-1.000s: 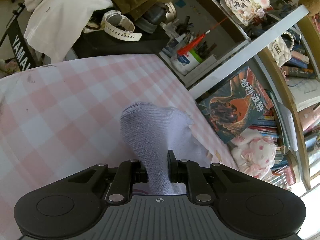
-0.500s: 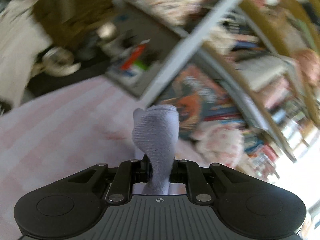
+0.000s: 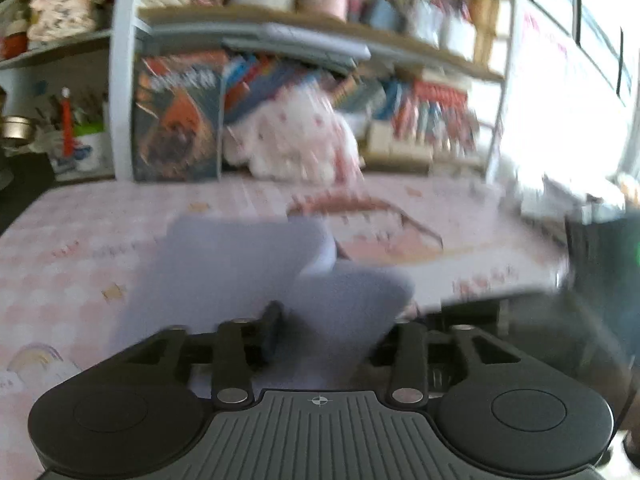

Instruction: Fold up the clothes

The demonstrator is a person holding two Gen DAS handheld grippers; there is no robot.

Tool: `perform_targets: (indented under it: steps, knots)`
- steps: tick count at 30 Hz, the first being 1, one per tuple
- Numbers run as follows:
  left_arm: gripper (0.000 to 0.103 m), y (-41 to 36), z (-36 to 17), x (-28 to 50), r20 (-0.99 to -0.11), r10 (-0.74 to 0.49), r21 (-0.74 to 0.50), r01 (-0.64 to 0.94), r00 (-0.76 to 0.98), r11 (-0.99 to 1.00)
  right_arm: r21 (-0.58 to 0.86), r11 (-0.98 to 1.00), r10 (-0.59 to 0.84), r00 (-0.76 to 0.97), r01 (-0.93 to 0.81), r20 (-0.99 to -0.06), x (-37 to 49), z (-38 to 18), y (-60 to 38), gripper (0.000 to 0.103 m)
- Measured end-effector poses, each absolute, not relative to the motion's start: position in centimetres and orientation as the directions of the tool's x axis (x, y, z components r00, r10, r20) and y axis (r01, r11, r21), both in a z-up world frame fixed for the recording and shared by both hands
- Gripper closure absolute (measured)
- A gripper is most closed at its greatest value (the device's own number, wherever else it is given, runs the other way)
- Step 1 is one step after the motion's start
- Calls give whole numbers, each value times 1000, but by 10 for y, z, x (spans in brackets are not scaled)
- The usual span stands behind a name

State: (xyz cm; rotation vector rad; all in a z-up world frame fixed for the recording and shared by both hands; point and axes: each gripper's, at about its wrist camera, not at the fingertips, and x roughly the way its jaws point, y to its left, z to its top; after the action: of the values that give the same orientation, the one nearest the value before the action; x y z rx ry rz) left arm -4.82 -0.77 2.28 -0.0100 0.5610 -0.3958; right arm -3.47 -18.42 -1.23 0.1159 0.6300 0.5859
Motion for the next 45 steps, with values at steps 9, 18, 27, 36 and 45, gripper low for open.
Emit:
perform_targets:
  steps: [9,18,27,36,45]
  knots:
    - [37,32,44,-51,-466,-585,-344,473,664,811,474,771,631,610,-425,-479,-30,-14,-214,78]
    - [41,83,61,-59,-388,-457,-242,390,800,888,756,540,786,542,-369,-296,-35,-12,-248,41]
    - [51,41,24,-67,-477,-424,21,492,770,870,914,376,804,545,-155,-238,0,-17,-245,24]
    - [49,41,19,-63,-472,-469,-22,522,747,853,810,570,705,590,-138,-395,54,4,-206,56]
    - [45,61,35,-71,-409,-454,-38,482,792,875,667,687,610,728,-289,-313,42,51,-221,54]
